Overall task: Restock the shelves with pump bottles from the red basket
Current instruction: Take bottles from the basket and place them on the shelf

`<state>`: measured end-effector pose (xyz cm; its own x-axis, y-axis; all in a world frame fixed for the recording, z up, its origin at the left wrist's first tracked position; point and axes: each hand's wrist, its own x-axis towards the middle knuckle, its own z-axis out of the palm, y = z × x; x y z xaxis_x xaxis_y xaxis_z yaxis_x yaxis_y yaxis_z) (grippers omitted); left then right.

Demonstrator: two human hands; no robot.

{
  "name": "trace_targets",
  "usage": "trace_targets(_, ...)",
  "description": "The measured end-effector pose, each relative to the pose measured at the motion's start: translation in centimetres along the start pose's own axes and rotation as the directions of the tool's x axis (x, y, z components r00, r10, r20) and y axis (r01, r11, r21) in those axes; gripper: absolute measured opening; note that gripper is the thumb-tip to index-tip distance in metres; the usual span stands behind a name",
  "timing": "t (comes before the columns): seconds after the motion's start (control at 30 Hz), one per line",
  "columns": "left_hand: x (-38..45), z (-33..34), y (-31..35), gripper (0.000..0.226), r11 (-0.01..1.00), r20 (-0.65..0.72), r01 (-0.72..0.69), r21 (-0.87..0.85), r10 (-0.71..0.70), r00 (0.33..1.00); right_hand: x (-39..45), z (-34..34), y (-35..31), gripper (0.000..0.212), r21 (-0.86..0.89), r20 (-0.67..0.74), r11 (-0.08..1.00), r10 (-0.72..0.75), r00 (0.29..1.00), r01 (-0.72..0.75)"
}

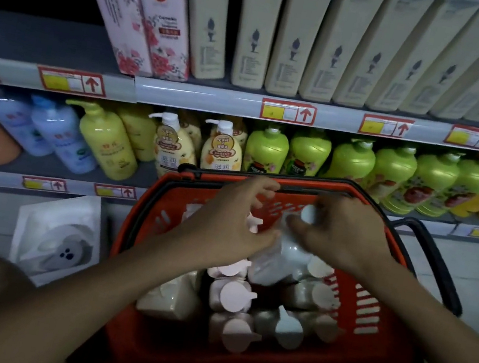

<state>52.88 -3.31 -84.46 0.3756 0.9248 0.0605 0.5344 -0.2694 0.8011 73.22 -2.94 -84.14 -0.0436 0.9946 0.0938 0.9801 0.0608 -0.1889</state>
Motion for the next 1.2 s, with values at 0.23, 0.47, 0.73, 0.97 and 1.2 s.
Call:
trace_targets(0.23,-1.5,4.2,-0.4,0.109,0.997,0.100,-0.061,0.041,0.056,0.993,1.3,-7.8,-3.1,0.054,0.323,-0.086,0.916,0.279,0.956,-0.238)
trace_targets(0.47,-0.4,6.0,0.0,0.067,0.891,-0.210,0.036,-0.453,-0.146,0.967,0.4,-9.6,-5.5,0.056,0.577,-0.069,0.812,0.158,0.985,-0.090)
trace_targets(0.73,3.3,-1.7,1.4,0.064,0.628,-0.025,0.026,-0.778,-0.072,0.997,0.6,-5.3,-2.5,0.061,0.858,0.317,0.409,0.052,0.947,-0.310)
trace_targets(0.97,2.5,-6.6,2.7,0.050,0.763,-0.052,-0.026,-0.646,-0.011,0.999,-1.0,-4.7,-5.6,0.044,0.965,0.261,0.042,-0.162,0.952,-0.258)
trace_targets(1.2,-0.4,-12.5,5.8,0.057,0.848,0.007,0.002,-0.529,0.003,1.000,-1.0,-8.2,-9.5,0.047,0.984,0.111,-0.126,-0.131,0.985,-0.128)
